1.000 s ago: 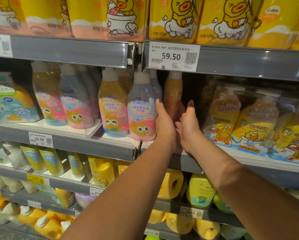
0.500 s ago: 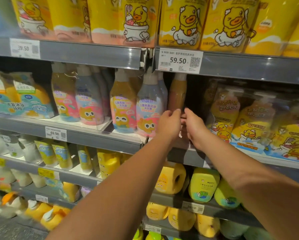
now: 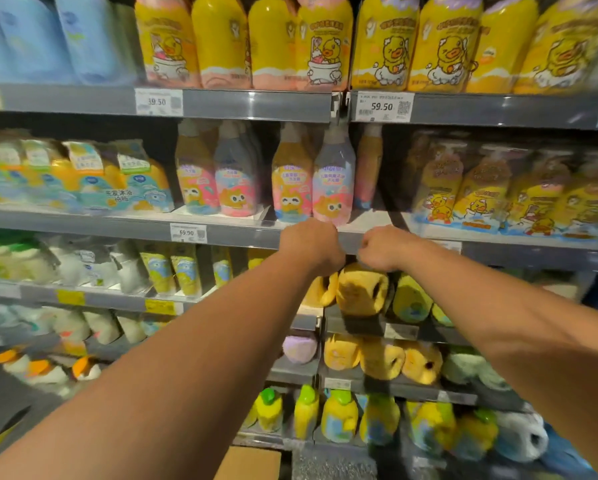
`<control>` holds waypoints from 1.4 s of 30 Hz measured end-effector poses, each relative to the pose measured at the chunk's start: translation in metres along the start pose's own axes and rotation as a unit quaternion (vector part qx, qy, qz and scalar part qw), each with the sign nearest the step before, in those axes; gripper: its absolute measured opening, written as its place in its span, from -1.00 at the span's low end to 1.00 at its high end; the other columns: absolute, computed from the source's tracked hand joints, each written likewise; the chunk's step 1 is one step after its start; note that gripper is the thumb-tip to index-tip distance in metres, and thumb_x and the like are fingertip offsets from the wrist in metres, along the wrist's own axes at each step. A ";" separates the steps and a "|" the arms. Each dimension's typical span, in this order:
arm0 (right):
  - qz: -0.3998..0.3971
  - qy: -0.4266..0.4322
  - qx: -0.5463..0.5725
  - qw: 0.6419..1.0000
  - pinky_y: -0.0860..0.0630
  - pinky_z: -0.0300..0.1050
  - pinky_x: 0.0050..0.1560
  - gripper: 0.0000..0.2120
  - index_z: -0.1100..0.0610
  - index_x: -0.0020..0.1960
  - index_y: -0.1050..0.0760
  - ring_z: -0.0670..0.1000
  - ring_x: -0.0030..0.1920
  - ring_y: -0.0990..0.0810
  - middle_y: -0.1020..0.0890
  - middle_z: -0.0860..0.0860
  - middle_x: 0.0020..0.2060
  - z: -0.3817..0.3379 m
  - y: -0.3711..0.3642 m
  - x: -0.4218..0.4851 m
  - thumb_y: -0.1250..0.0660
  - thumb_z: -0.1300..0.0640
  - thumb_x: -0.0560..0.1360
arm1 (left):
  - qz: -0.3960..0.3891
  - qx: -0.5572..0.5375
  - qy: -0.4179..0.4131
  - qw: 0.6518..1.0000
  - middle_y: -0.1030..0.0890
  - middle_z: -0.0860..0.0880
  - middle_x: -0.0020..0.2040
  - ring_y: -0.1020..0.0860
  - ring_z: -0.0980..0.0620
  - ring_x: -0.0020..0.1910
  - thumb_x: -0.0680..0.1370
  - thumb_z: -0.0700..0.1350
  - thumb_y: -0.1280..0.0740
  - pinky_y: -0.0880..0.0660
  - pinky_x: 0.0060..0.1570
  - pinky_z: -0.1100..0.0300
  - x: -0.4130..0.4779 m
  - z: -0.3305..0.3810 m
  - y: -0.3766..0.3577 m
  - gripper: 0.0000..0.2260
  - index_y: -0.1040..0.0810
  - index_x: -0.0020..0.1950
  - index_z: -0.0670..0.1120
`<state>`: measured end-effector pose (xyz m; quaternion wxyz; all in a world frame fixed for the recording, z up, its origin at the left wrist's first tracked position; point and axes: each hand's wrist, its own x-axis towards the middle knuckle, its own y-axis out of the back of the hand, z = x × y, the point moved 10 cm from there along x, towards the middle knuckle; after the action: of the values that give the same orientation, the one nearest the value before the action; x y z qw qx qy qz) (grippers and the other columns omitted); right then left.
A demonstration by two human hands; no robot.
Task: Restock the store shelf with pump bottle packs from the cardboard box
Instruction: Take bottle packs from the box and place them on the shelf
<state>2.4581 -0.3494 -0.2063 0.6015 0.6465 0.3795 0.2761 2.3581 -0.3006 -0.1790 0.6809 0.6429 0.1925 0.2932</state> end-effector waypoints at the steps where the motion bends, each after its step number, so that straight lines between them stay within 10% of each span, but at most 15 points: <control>1: -0.008 -0.001 -0.011 1.000 -0.42 -0.13 0.02 -0.58 0.16 0.34 -0.46 0.17 0.24 -0.51 -0.51 0.16 0.30 -0.005 -0.004 -0.008 -0.20 0.01 0.54 | -0.004 0.006 0.001 1.000 -0.57 -0.07 0.14 -0.52 -0.09 0.04 0.54 0.09 -0.27 -0.36 -0.13 0.09 -0.011 -0.005 0.002 -0.66 -0.51 0.23 -0.06; 13: -0.070 0.111 -0.073 0.989 -0.35 -0.13 -0.26 -0.83 0.14 -0.06 -0.44 0.12 -0.11 -0.46 -0.47 0.11 -0.12 -0.095 -0.057 -0.095 -0.19 0.05 0.54 | -0.059 0.008 0.085 0.995 -0.58 -0.11 0.15 -0.55 -0.14 0.10 0.55 0.00 -0.26 -0.38 -0.13 0.11 -0.132 -0.060 -0.016 -0.74 -0.54 0.14 -0.12; 23: -0.109 0.181 -0.090 0.973 -0.38 -0.14 -0.18 -0.70 0.16 0.06 -0.54 0.20 0.05 -0.52 -0.56 0.20 0.17 -0.149 -0.136 -0.176 -0.18 -0.03 0.55 | -0.109 0.036 0.104 0.988 -0.59 -0.10 0.19 -0.56 -0.15 0.14 0.54 0.03 -0.18 -0.38 -0.11 0.09 -0.241 -0.091 -0.073 -0.66 -0.54 0.22 -0.07; 26: -0.126 0.173 -0.074 0.974 -0.41 -0.09 -0.09 -0.81 0.07 -0.19 -0.42 0.21 0.03 -0.53 -0.58 0.19 0.14 -0.167 -0.160 -0.192 -0.20 -0.01 0.53 | -0.122 0.053 0.119 0.984 -0.55 -0.12 0.23 -0.53 -0.15 0.20 0.57 0.04 -0.24 -0.35 -0.09 0.10 -0.270 -0.114 -0.080 -0.65 -0.49 0.27 -0.11; 30: -0.144 0.146 -0.069 0.976 -0.44 -0.09 -0.06 -0.65 0.16 0.16 -0.51 0.20 0.11 -0.55 -0.56 0.17 0.16 -0.195 -0.197 -0.204 -0.20 -0.05 0.53 | -0.139 0.058 0.109 0.983 -0.56 -0.12 0.20 -0.54 -0.14 0.17 0.58 0.06 -0.22 -0.33 -0.11 0.10 -0.300 -0.144 -0.094 -0.67 -0.48 0.24 -0.11; 42: -0.218 0.057 -0.040 0.974 -0.36 -0.11 -0.19 -0.75 0.14 -0.21 -0.41 0.12 -0.14 -0.47 -0.45 0.08 -0.20 -0.266 -0.307 -0.248 -0.16 0.00 0.55 | -0.218 0.065 0.010 0.974 -0.58 -0.10 0.17 -0.54 -0.12 0.14 0.57 0.03 -0.23 -0.38 -0.15 0.10 -0.350 -0.223 -0.166 -0.72 -0.54 0.17 -0.08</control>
<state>2.0547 -0.4061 -0.4517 0.6501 0.5070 0.5333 0.1895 1.9767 -0.3567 -0.4059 0.6829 0.6256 0.3536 0.1312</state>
